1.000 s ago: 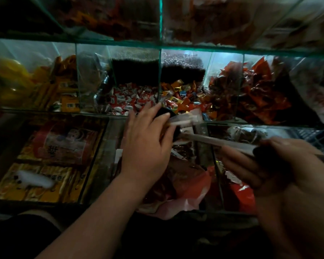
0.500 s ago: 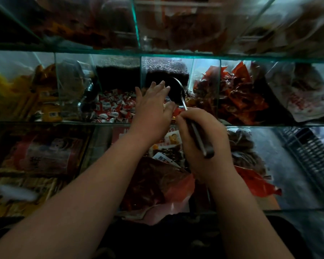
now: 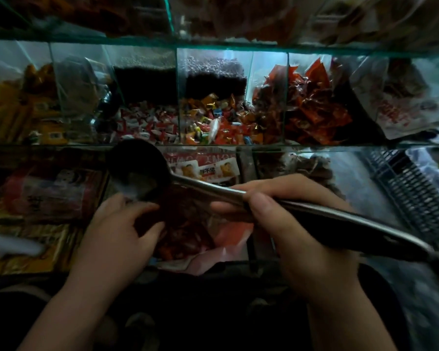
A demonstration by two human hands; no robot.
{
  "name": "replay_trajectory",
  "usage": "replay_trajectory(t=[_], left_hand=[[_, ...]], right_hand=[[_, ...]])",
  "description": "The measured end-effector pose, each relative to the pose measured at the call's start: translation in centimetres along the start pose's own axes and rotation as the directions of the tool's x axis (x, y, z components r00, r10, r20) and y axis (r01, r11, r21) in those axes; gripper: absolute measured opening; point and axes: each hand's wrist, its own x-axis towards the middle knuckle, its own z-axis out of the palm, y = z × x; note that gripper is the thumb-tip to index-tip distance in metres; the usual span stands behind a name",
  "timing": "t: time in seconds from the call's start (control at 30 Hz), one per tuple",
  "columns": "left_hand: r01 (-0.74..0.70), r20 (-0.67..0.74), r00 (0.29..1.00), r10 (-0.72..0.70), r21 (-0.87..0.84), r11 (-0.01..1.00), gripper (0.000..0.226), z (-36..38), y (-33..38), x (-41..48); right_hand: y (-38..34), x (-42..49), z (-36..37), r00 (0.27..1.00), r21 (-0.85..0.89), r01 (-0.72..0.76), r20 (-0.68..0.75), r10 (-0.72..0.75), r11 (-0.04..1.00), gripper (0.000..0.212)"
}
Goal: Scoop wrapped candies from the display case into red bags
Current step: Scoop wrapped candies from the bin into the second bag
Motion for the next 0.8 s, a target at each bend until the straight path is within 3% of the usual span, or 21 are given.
replay_trajectory(t=[0.07,0.2,0.27,0.3,0.37,0.43,0.5,0.6,0.8], left_hand=[[0.061,0.112,0.992,-0.061,0.004,0.998,0.016,0.5,-1.1,-0.5],[0.194,0.114,0.977,-0.179,-0.131,0.972,0.010,1.2,-2.4,-0.5],[0.212,0.118,0.974,-0.191,-0.195,0.958,0.018,1.0,-2.1,-0.2],[0.217,0.136,0.972,-0.191,-0.214,0.953,0.033,0.9,-1.8,-0.1],[0.223,0.188,0.966,-0.179,-0.247,0.943,0.061,0.7,-1.2,-0.1],[0.237,0.244,0.955,-0.170,-0.284,0.929,0.078,0.8,-0.6,-0.4],[0.237,0.268,0.951,-0.154,-0.314,0.920,0.086,1.1,-0.5,-1.1],[0.215,0.281,0.953,-0.117,-0.351,0.911,0.093,1.6,-0.7,-1.9],[0.173,0.250,0.966,-0.057,-0.470,0.866,0.089,1.5,-0.5,-2.2]], right_hand=[[-0.2,-0.6,0.0,1.000,-0.035,-0.011,-0.016,0.010,0.999,0.015],[0.0,-0.2,-0.7,0.994,0.059,-0.105,-0.021,0.106,0.993,0.013],[-0.2,-0.3,-1.2,0.994,0.046,-0.099,-0.041,0.101,0.994,0.010],[-0.4,-0.5,-1.3,0.996,0.003,-0.088,-0.017,0.088,0.996,0.010],[0.1,-0.5,-1.6,0.993,-0.279,-0.065,0.079,0.091,0.958,0.013],[1.9,0.2,-1.1,0.978,-0.572,-0.024,0.155,0.137,0.820,0.016],[4.3,0.7,0.0,0.964,-0.661,0.006,0.204,0.171,0.751,0.009],[7.8,1.1,2.2,0.937,-0.702,-0.006,0.246,0.249,0.713,0.003],[9.1,1.9,3.5,0.956,-0.563,-0.225,0.030,0.292,0.795,0.017]])
